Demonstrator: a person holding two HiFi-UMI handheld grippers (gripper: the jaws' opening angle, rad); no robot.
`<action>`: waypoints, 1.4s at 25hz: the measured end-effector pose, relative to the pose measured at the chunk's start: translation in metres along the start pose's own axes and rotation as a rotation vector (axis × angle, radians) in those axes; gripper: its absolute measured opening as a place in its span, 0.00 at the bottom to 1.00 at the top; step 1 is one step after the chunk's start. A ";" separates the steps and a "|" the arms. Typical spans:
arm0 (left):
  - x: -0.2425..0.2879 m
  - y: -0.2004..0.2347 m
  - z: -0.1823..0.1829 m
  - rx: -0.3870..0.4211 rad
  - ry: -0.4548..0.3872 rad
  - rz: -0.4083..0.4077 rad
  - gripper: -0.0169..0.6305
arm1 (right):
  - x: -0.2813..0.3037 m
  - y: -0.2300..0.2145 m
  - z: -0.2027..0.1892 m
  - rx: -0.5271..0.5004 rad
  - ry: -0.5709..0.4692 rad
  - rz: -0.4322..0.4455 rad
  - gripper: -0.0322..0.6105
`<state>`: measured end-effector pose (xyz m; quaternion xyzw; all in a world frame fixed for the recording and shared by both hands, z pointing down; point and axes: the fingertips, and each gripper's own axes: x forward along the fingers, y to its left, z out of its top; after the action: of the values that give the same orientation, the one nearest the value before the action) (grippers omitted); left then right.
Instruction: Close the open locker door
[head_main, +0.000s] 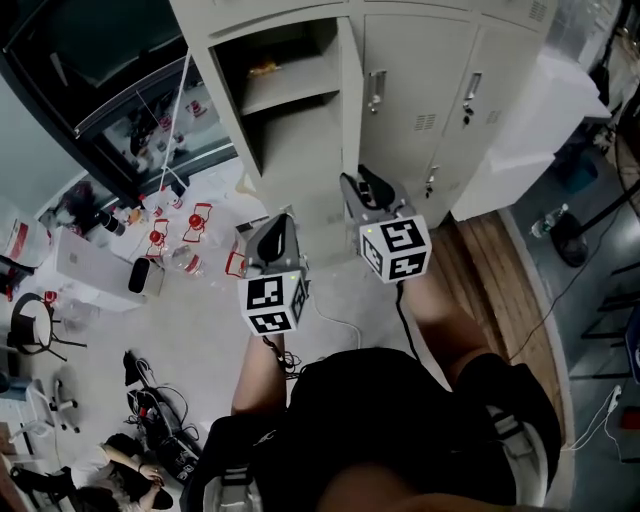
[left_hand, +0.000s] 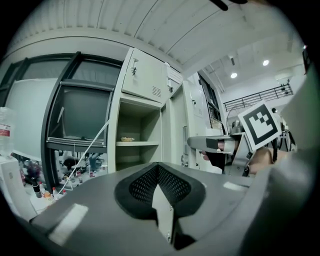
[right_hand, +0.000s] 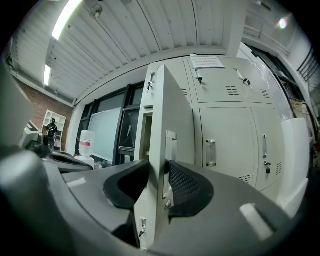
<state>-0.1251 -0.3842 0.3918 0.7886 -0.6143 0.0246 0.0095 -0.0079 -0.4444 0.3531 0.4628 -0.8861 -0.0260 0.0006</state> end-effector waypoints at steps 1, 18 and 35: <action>-0.003 0.007 0.000 0.000 -0.001 0.005 0.03 | 0.003 0.005 0.000 0.000 0.000 -0.009 0.24; -0.041 0.116 -0.005 -0.010 -0.015 0.097 0.03 | 0.086 0.075 -0.001 -0.014 0.023 -0.098 0.24; -0.061 0.193 -0.013 -0.027 -0.016 0.166 0.03 | 0.199 0.102 -0.001 0.020 0.066 -0.155 0.23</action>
<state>-0.3276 -0.3721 0.3990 0.7349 -0.6780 0.0105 0.0133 -0.2053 -0.5497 0.3544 0.5308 -0.8472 -0.0018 0.0229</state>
